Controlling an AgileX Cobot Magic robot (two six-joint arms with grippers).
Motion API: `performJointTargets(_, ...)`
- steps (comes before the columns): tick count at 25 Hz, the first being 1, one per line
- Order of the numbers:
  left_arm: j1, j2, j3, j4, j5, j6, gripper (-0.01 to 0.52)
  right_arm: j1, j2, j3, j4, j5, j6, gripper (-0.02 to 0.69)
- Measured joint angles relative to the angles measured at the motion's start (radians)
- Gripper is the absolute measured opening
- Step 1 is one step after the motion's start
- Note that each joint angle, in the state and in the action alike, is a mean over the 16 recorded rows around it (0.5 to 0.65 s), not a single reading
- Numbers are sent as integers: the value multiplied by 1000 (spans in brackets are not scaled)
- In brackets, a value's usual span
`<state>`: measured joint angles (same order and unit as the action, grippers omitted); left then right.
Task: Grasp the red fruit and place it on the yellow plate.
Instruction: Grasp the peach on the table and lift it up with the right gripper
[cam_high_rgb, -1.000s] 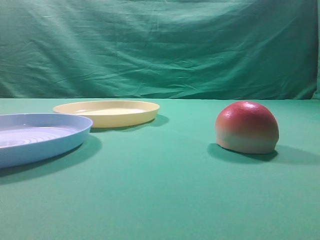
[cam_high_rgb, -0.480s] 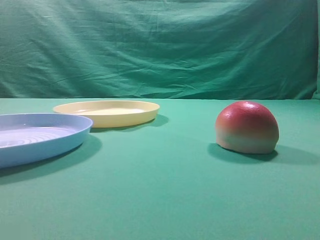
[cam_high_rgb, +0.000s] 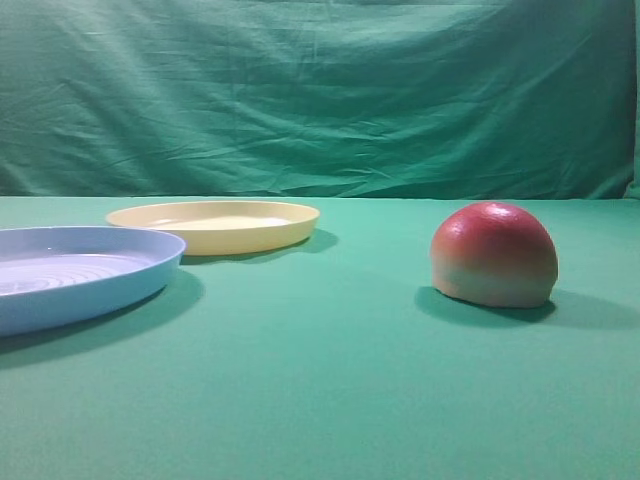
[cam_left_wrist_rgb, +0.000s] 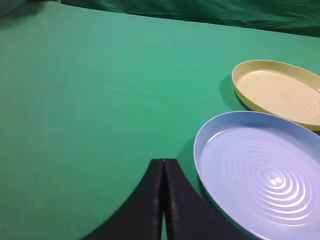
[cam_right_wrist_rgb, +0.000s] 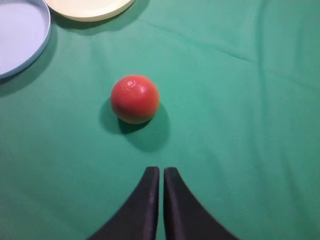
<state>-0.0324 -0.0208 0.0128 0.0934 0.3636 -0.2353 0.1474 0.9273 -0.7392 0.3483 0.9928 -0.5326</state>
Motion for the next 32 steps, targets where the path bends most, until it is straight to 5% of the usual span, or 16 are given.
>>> performJointTargets(18, 0, 0, 0, 0, 0, 0, 0, 371, 451, -184, -269, -137, 265, 22)
performJointTargets(22, 0, 0, 0, 0, 0, 0, 0, 396, 528, -242, -295, -149, 279, 128)
performJointTargets(32, 0, 0, 0, 0, 0, 0, 0, 405, 654, -297, -286, -180, 292, 526)
